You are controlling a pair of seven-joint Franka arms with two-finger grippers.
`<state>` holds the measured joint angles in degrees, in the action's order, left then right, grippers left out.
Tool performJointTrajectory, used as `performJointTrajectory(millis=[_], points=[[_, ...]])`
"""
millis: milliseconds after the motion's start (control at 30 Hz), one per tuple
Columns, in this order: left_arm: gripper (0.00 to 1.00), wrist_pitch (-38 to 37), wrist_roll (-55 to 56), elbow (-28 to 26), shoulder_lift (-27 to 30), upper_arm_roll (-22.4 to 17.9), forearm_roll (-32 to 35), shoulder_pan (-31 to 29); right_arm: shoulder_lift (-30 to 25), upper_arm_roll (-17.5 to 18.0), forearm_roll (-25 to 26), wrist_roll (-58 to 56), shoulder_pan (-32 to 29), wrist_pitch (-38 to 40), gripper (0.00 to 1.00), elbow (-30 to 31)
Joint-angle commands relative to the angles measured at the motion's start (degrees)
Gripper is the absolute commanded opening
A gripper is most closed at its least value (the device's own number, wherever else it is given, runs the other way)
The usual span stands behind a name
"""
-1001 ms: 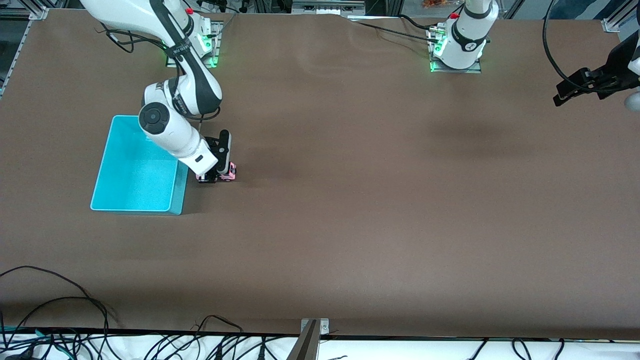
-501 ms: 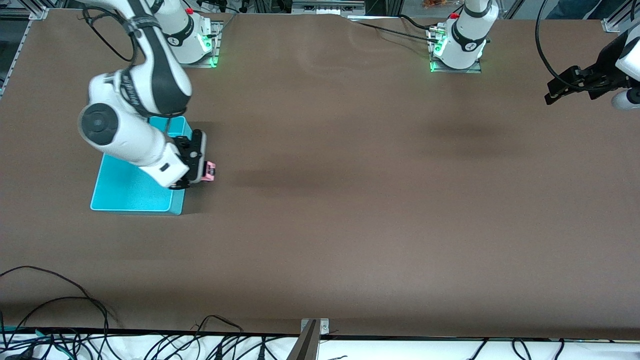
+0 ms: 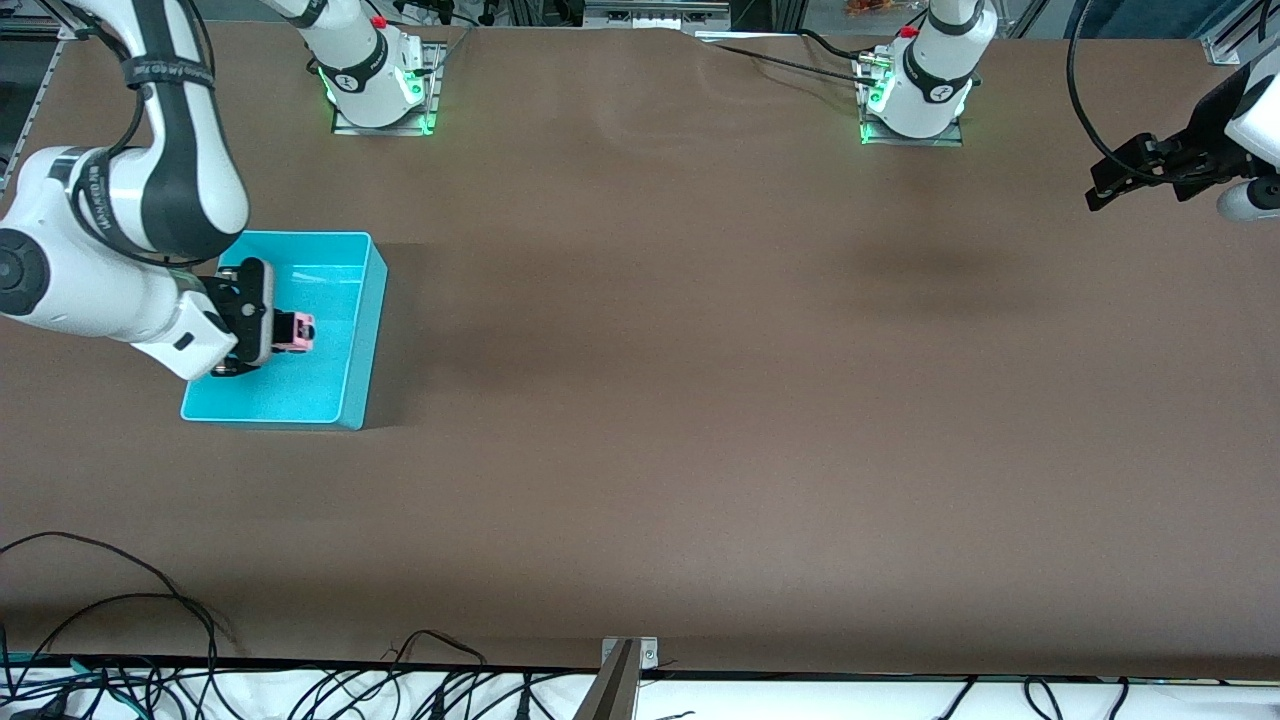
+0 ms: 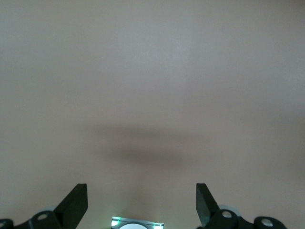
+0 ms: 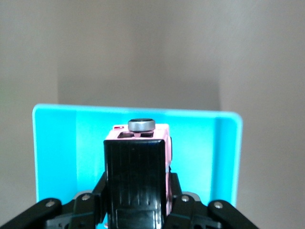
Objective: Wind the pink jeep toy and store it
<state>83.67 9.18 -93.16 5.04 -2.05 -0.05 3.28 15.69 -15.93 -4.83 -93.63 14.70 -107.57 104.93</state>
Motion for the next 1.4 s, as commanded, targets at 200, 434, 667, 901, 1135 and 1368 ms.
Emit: performJointTrajectory(millis=[200, 434, 667, 901, 1135, 1368], points=[[1.00, 2.11, -1.36, 1.32, -0.82, -0.68, -0.48, 0.41, -4.26, -4.99, -1.15, -6.22, 0.25, -16.60, 0.00, 20.13], [1.00, 1.94, -1.88, 1.14, -0.82, -0.77, -0.48, -0.30, -4.00, -4.90, -2.55, -6.30, 0.25, -25.75, 0.00, 27.34], [1.00, 1.85, -2.94, 1.05, -0.82, -0.77, -0.48, -0.30, -3.21, -4.90, -4.14, -6.30, 0.25, -28.39, 0.00, 29.81], [1.00, 1.59, -3.03, 1.14, -0.82, -0.77, -0.57, -0.30, -2.50, -4.64, -4.84, -6.22, 0.33, -28.75, 0.26, 29.90], [1.00, 1.23, -2.94, 1.23, -0.74, -0.59, -0.65, -0.03, -1.36, -4.55, -6.16, -6.13, 0.60, -28.83, 1.00, 29.72], [1.00, 1.06, -2.33, 1.32, -0.74, -0.41, -0.65, 0.23, -1.45, -4.20, -6.16, -5.43, 0.95, -28.31, 1.00, 27.70]])
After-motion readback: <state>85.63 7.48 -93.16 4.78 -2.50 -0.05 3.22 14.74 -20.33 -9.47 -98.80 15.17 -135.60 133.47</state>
